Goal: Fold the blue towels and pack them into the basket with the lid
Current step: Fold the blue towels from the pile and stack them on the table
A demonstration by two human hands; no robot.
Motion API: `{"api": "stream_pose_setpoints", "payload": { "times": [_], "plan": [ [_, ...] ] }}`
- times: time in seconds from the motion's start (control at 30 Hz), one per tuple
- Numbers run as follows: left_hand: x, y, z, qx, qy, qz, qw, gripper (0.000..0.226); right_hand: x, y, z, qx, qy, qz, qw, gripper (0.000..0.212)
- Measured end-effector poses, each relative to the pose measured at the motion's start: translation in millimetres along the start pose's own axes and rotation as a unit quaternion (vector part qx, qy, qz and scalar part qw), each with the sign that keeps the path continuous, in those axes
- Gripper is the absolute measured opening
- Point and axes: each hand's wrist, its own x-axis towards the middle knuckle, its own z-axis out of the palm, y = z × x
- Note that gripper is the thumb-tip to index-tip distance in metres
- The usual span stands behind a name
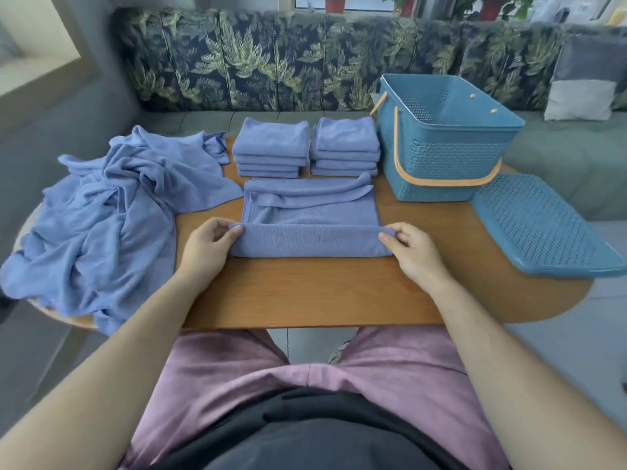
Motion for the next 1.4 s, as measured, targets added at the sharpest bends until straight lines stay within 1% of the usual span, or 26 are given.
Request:
{"api": "stream_pose_setpoints", "payload": {
  "times": [0.13, 0.17, 0.2, 0.27, 0.3, 0.33, 0.4, 0.43, 0.47, 0.5, 0.53, 0.57, 0.6, 0.63, 0.7, 0.77, 0.8, 0.87, 0.93, 1.03, 1.1, 1.17, 1.27, 1.33, 1.4],
  "plan": [
    [-7, 3, -1, -0.039, -0.013, 0.013, 0.999, 0.009, -2, 3, -2, 0.013, 0.003, -0.006, 1.000, 0.006],
    [-8, 3, -1, -0.050, -0.016, 0.014, 0.999, 0.010, -2, 5, -3, 0.023, 0.001, -0.003, 1.000, 0.011],
    [-9, 4, -2, -0.059, -0.015, 0.015, 0.998, 0.015, -2, 6, -3, 0.036, 0.002, 0.001, 0.999, 0.024],
    [-9, 4, -5, -0.072, -0.022, 0.020, 0.997, 0.036, -3, 5, -4, 0.068, 0.003, 0.002, 0.998, 0.052],
    [-10, 4, -5, -0.078, -0.033, 0.024, 0.996, 0.045, -3, 6, -4, 0.077, 0.000, -0.003, 0.997, 0.058],
    [-11, 4, -5, -0.076, -0.046, 0.024, 0.996, 0.047, -3, 5, -3, 0.071, -0.006, -0.010, 0.997, 0.059],
    [-13, 4, 0, -0.036, -0.067, 0.035, 0.996, 0.037, -3, 5, 0, 0.020, -0.016, -0.034, 0.999, 0.054],
    [-13, 1, 3, 0.009, -0.070, 0.056, 0.996, 0.030, -3, 6, 2, -0.022, -0.014, -0.047, 0.999, 0.047],
    [-14, 0, 6, 0.082, -0.059, 0.101, 0.990, 0.024, -3, 7, 4, -0.073, -0.007, -0.058, 0.996, 0.039],
    [-16, -1, 8, 0.170, -0.046, 0.155, 0.972, 0.018, -3, 6, 8, -0.130, 0.003, -0.078, 0.988, 0.029],
    [-17, 3, 12, 0.243, -0.042, 0.196, 0.949, 0.018, -3, 1, 12, -0.191, 0.016, -0.103, 0.976, 0.019],
    [-17, 8, 17, 0.283, -0.045, 0.219, 0.933, 0.024, -1, -6, 18, -0.249, 0.024, -0.133, 0.959, 0.013],
    [-14, 16, 24, 0.306, -0.055, 0.229, 0.922, 0.030, 2, -17, 26, -0.306, 0.024, -0.156, 0.939, 0.018],
    [-12, 28, 33, 0.325, -0.068, 0.231, 0.914, 0.034, 6, -29, 36, -0.355, 0.010, -0.160, 0.921, 0.029],
    [-4, 42, 55, 0.353, -0.118, 0.213, 0.904, 0.042, 16, -47, 58, -0.409, -0.057, -0.121, 0.903, 0.049],
    [-1, 40, 75, 0.376, -0.160, 0.190, 0.893, 0.055, 22, -47, 77, -0.437, -0.124, -0.066, 0.888, 0.061],
    [-1, 35, 81, 0.388, -0.174, 0.176, 0.888, 0.060, 22, -42, 83, -0.446, -0.142, -0.044, 0.882, 0.065],
    [-5, 24, 84, 0.405, -0.188, 0.145, 0.883, 0.063, 17, -33, 86, -0.451, -0.149, -0.019, 0.880, 0.068],
    [-15, 20, 82, 0.410, -0.187, 0.137, 0.882, 0.065, 7, -29, 83, -0.450, -0.144, -0.022, 0.881, 0.069],
    [-45, 23, 75, 0.407, -0.182, 0.143, 0.883, 0.080, -22, -30, 78, -0.449, -0.157, -0.030, 0.879, 0.069],
    [-70, 21, 71, 0.417, -0.174, 0.148, 0.880, 0.084, -45, -32, 75, -0.451, -0.152, -0.033, 0.879, 0.069],
    [-87, 22, 67, 0.429, -0.168, 0.161, 0.873, 0.083, -60, -37, 70, -0.462, -0.135, -0.042, 0.876, 0.067],
    [-83, 32, 64, 0.424, -0.141, 0.186, 0.875, 0.076, -56, -45, 67, -0.485, -0.095, -0.078, 0.866, 0.055],
    [-68, 37, 65, 0.424, -0.130, 0.178, 0.878, 0.077, -42, -48, 68, -0.486, -0.090, -0.088, 0.865, 0.050],
    [-49, 38, 67, 0.432, -0.120, 0.174, 0.877, 0.075, -21, -47, 68, -0.486, -0.099, -0.078, 0.865, 0.050]
  ]
}}
